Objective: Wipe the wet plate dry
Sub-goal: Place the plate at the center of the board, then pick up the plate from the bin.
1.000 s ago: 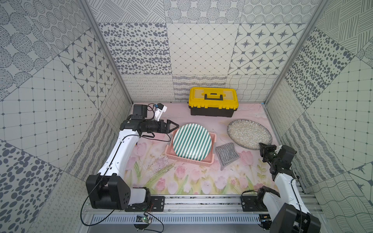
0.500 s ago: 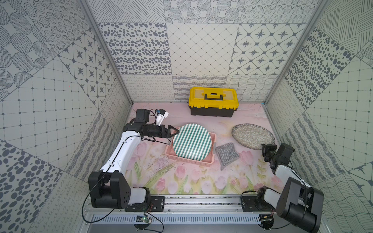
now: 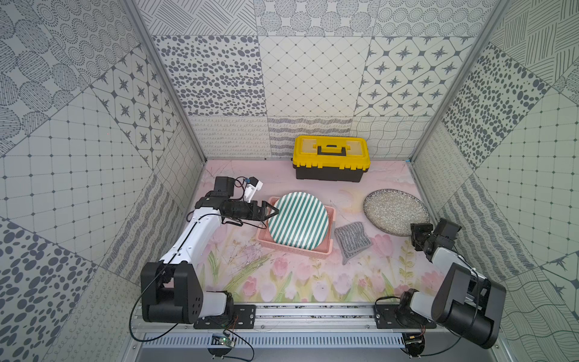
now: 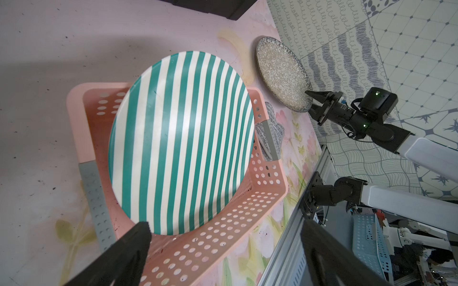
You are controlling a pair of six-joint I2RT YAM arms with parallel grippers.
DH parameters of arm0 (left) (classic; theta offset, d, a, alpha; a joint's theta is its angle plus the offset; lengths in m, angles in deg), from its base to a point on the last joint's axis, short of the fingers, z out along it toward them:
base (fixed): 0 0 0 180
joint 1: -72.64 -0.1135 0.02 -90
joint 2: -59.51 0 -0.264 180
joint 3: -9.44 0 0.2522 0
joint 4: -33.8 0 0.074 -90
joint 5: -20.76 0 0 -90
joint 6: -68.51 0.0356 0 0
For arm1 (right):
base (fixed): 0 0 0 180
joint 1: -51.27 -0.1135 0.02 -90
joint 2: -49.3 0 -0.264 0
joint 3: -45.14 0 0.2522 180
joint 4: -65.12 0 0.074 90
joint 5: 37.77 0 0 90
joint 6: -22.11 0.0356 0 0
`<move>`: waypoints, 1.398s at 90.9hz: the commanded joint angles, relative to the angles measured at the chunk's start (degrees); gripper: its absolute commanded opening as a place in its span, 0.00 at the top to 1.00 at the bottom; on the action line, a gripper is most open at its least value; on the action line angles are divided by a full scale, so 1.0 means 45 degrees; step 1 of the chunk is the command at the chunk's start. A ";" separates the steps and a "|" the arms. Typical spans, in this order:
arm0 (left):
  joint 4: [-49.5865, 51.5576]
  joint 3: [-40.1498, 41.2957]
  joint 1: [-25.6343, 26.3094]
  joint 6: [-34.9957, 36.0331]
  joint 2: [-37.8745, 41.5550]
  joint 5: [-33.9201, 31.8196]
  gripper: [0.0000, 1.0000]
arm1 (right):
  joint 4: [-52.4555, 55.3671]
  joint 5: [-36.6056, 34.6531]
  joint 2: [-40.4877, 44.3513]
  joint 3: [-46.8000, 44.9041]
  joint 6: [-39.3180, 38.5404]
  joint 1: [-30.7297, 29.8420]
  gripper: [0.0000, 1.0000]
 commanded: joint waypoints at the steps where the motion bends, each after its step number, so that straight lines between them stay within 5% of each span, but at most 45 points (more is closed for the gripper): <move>1: -0.0621 0.0037 -0.0191 -0.0048 0.0075 0.0183 0.00 | -0.0014 -0.0114 0.0113 0.0267 -0.0420 0.0093 0.57; 41: -0.0651 0.0149 -0.0194 -0.0032 0.0162 0.0097 0.00 | 0.2182 -0.0013 -0.0122 0.0739 -0.1246 0.0428 0.30; 66: -0.0838 0.0148 -0.0199 -0.0177 0.0360 -0.1048 0.00 | 0.5267 -0.0655 0.3113 0.1875 -0.2151 0.0437 0.25; 80: -0.1001 0.0195 -0.0182 -0.0215 0.0415 -0.1433 0.00 | 0.5589 0.0440 0.4564 0.2481 -0.2334 0.0052 0.24; 90: -0.0995 0.0168 -0.0203 -0.0222 0.0327 -0.1296 0.00 | 0.4593 0.1458 0.4351 0.3026 -0.2730 -0.2030 0.25; 107: -0.0834 0.0169 -0.0188 -0.0045 0.0290 -0.1085 0.00 | 0.4237 0.0913 0.1775 0.5345 -0.5201 -0.8409 0.25; 127: -0.0654 0.0159 -0.0202 0.0170 0.0516 -0.0856 0.00 | 0.4959 0.1686 -0.1891 0.7968 -0.8378 -1.2388 0.26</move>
